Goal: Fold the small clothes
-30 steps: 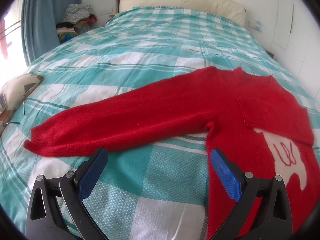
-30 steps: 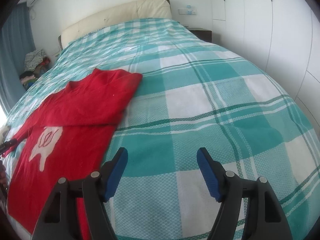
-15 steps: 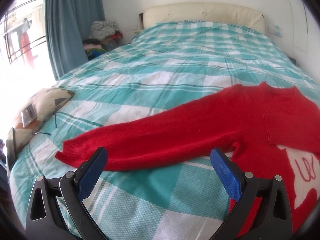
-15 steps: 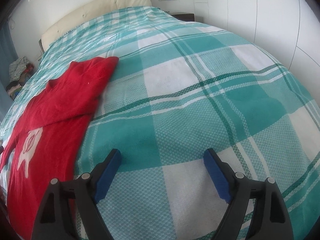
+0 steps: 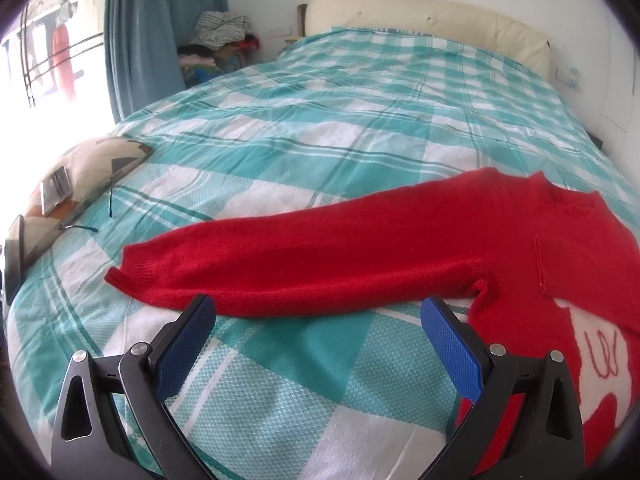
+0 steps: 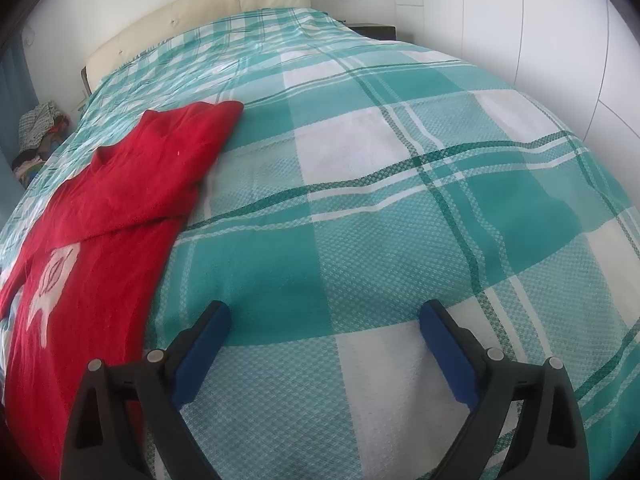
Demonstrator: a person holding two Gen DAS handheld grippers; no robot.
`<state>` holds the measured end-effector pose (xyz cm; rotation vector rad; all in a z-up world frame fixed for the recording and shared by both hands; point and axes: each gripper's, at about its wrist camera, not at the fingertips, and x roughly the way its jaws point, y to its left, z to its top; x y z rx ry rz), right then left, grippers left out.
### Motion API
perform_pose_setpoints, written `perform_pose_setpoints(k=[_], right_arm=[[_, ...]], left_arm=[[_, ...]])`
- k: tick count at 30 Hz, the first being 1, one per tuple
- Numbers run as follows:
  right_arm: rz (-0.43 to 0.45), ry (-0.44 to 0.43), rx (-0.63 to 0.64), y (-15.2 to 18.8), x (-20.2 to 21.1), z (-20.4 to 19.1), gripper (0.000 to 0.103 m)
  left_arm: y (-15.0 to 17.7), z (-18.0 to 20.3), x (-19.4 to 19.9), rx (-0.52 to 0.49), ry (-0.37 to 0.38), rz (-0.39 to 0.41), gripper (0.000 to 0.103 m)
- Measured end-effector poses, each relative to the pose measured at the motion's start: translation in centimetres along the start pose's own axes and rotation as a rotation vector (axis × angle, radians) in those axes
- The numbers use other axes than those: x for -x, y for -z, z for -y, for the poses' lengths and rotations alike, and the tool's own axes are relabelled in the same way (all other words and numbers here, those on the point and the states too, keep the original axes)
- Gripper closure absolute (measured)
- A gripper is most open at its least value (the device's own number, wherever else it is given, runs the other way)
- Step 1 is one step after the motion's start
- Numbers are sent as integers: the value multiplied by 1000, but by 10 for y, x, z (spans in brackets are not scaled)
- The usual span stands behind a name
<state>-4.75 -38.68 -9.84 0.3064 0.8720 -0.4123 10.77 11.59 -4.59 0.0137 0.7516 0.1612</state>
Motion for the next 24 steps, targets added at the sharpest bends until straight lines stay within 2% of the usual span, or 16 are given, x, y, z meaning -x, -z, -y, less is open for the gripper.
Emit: perform_pose_setpoints(k=[5,11,24], right_arm=[[2,3,6,1,0,-1,6],[0,1,5,1,-1,-2,5],[-1,3,8,2,-1,-3,4]], left_arm=[[3,11,2,-84,-69,28,1],[3,17,5,-135,-84,40,1],[3,10,-1,-97,-75,2,1]])
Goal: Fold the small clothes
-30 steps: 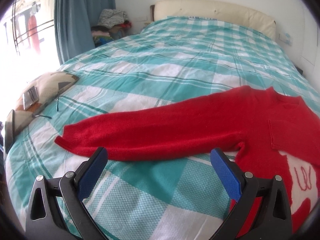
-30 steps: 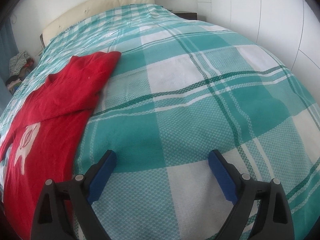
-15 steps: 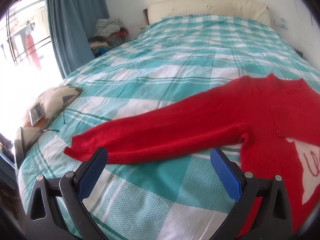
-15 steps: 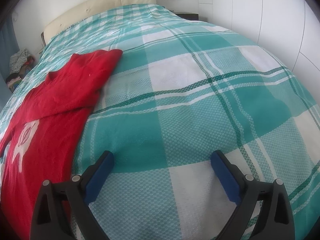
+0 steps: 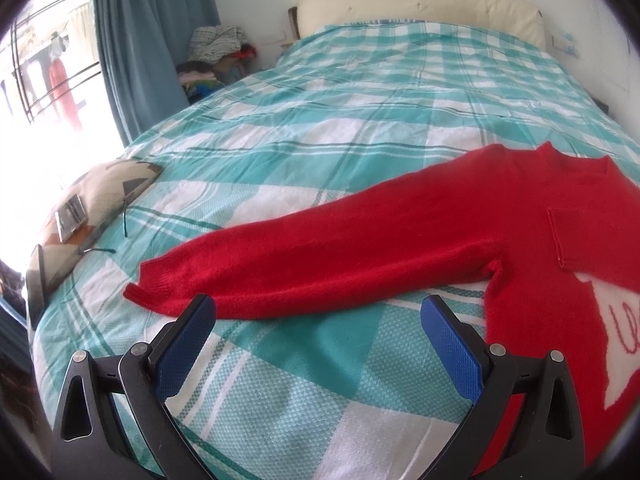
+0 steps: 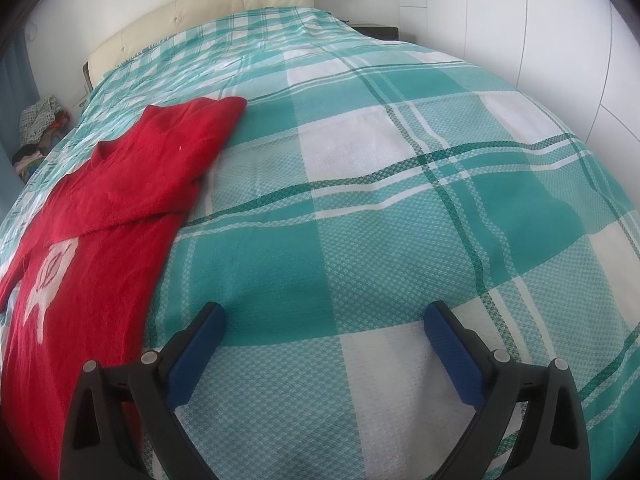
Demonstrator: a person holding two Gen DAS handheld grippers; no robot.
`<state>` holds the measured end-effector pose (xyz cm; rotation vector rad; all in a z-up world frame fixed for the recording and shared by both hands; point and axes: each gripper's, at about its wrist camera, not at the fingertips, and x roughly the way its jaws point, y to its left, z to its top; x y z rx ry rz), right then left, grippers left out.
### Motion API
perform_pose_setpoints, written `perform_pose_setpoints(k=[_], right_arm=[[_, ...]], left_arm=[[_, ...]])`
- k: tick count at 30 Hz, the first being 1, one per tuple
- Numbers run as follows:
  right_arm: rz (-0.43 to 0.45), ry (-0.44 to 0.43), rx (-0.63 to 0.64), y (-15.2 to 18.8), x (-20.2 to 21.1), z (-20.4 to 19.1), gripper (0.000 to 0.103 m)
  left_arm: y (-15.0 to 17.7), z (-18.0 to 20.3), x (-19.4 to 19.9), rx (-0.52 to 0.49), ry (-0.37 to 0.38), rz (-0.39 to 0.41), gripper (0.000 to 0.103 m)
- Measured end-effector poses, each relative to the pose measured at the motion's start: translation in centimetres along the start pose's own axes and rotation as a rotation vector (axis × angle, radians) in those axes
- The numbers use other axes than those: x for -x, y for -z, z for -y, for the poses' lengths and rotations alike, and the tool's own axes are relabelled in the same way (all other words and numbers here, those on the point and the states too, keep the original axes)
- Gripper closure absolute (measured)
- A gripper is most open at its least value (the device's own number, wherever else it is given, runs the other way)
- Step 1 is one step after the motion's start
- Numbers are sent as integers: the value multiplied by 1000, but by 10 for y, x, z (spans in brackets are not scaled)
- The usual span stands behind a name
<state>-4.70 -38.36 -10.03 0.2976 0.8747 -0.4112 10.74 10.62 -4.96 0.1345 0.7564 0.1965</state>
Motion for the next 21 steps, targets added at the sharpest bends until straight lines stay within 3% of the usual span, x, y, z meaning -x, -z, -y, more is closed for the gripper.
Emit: perform_pose_setpoints(k=[21], right_arm=[[-1,2,5,1,-1,-1,2]], left_arm=[[1,1,-3,-3,21,-25,1]])
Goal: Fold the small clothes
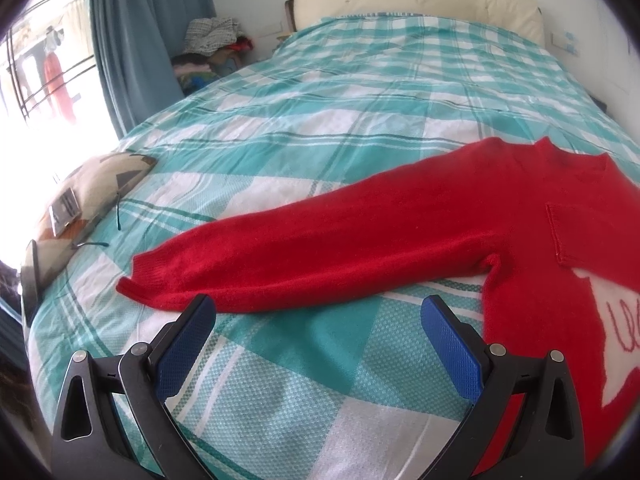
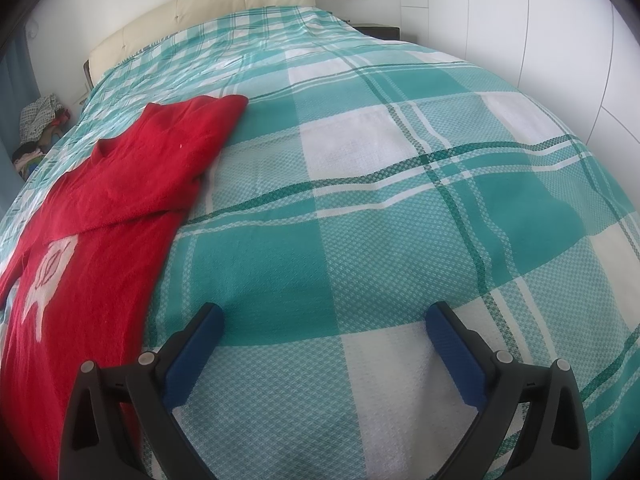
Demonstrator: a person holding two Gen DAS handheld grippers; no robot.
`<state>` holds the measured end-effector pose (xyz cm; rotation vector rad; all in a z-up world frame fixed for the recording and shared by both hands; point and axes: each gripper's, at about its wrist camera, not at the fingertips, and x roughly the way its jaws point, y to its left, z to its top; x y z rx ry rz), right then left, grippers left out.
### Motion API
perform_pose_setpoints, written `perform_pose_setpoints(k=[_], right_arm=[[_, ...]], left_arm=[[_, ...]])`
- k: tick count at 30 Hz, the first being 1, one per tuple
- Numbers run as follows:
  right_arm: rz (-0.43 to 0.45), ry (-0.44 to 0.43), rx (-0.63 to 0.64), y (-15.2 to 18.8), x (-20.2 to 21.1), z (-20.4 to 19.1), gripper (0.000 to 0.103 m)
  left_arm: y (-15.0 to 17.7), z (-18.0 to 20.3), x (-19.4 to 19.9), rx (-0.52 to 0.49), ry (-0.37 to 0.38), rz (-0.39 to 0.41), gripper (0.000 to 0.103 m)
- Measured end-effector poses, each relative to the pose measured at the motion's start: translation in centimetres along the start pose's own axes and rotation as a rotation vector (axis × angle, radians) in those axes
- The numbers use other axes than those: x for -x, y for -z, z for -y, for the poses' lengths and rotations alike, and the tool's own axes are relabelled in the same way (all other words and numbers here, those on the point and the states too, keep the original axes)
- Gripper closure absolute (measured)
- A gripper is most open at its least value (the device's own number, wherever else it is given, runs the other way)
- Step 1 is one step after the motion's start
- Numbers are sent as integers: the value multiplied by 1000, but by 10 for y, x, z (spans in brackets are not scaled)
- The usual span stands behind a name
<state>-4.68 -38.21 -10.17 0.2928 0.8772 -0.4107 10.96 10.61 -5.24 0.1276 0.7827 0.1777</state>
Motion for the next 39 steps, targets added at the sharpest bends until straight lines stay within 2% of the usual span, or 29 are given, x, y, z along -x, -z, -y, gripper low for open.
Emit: perform_pose_setpoints(k=[17,23,27,30,32,33,35,39], right_arm=[[-1,1,2,1,0,-1,1],[-2,6,9,1,-1,-2,1],[-2,7,9,1,-1,-2,1],[-2,4,8,0,-2,-2,1],[-2,0,7,0,-2,-2,1],[-2,0,7,0,-2,-2,1],[-3,1,9,0,-2,-1,1],[-6,7,13,0,-2,-2,0]], left_arm=[[0,1,2,3,25,-2,1],[0,0,-5,18,72,-56,1],[-2,-10,-1,62,107,-62,1],[-8,-35,3,139,231,-85,1],[-16,-67,-2,229,317,-107,1],[-20,-88,-6,288,336,-117,1],[-25,-133,-19,400,346,-142,1],[-26,-222,-49,559,250,-175,1]])
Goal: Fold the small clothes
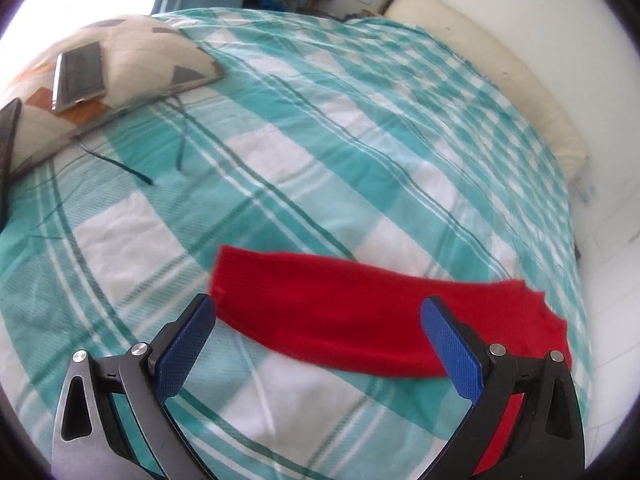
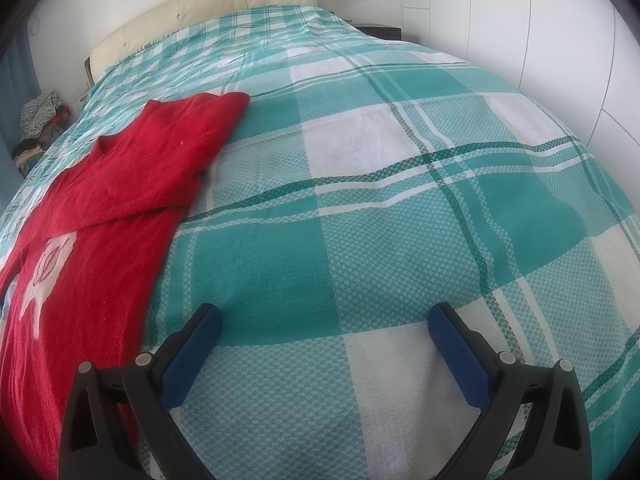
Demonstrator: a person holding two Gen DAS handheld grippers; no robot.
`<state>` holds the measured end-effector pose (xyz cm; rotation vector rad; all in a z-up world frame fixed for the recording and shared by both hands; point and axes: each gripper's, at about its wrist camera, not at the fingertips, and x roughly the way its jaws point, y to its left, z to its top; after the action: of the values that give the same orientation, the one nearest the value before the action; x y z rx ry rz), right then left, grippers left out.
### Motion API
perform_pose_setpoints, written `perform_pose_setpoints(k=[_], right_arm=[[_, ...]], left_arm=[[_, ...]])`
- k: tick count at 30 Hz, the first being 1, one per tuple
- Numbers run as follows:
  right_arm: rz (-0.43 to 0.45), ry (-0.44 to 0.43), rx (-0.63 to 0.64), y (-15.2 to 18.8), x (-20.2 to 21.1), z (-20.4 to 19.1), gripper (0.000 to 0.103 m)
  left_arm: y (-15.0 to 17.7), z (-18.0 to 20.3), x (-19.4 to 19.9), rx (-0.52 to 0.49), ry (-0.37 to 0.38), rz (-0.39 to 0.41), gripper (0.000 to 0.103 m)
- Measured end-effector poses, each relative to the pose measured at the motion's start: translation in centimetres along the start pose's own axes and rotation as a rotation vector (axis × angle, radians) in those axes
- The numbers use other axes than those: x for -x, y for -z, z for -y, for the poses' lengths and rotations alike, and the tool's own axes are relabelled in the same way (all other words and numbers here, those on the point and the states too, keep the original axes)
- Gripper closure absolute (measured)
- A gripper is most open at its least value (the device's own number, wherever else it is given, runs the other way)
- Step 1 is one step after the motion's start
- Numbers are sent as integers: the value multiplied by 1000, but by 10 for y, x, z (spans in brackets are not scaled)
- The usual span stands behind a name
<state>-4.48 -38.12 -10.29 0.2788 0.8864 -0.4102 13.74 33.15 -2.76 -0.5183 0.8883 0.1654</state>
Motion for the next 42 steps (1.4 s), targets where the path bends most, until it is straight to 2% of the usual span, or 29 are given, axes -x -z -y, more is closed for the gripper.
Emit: perform_pose_setpoints(k=[2,5,7,8,11,12,13,14,15,16,18,22,26,29,33,36,39,42], right_arm=[[-1,6,4,0,0,0,0],[-1,10,8,1,0,-1,0],[-2,13,11,0,0,-1,0],[-1,13,11,0,0,-1,0],[-1,11,9,0,-1,-1,0],[0,10,9,0,-1,-1,0],[0,9,9,0,-1,-1,0],[0,9,9,0,-1,-1,0],[0,10,9,0,-1,-1,0],[0,10,9,0,-1,-1,0],[0,9,9,0,-1,-1,0],[0,11,10,0,-1,-1,0],[-3,18,15,0,-1,-2,0],[-5,18,15,0,-1,-2,0],[-4,15,13,0,-1,-1,0],[-5,15,13,0,-1,-1,0],[-5,14,12,0,-1,-1,0],[-5,14,12,0,-1,-1,0]], left_arm=[[-17,-31,-12,65,-8,-47,1],[-27,-52,-40,95,7,-178,4],[-23,-54,-58,78,14,-251,17],[-20,-53,-65,64,2,-271,18],[-14,-41,-71,8,-17,-257,21],[-14,-37,-71,-3,-1,-254,32],[-14,-33,-73,-7,23,-260,51],[-16,-32,-74,-8,41,-269,63],[-16,-29,-76,-14,45,-277,91],[-17,-25,-76,-22,36,-279,97],[-24,-13,-65,-47,10,-241,98],[-45,44,-16,-138,87,-133,98],[-47,143,37,-320,220,-63,98],[-27,226,65,-467,334,-40,98],[19,320,76,-624,452,-72,98],[59,375,65,-713,488,-110,98],[96,411,40,-747,507,-181,98],[131,432,15,-759,507,-243,98]])
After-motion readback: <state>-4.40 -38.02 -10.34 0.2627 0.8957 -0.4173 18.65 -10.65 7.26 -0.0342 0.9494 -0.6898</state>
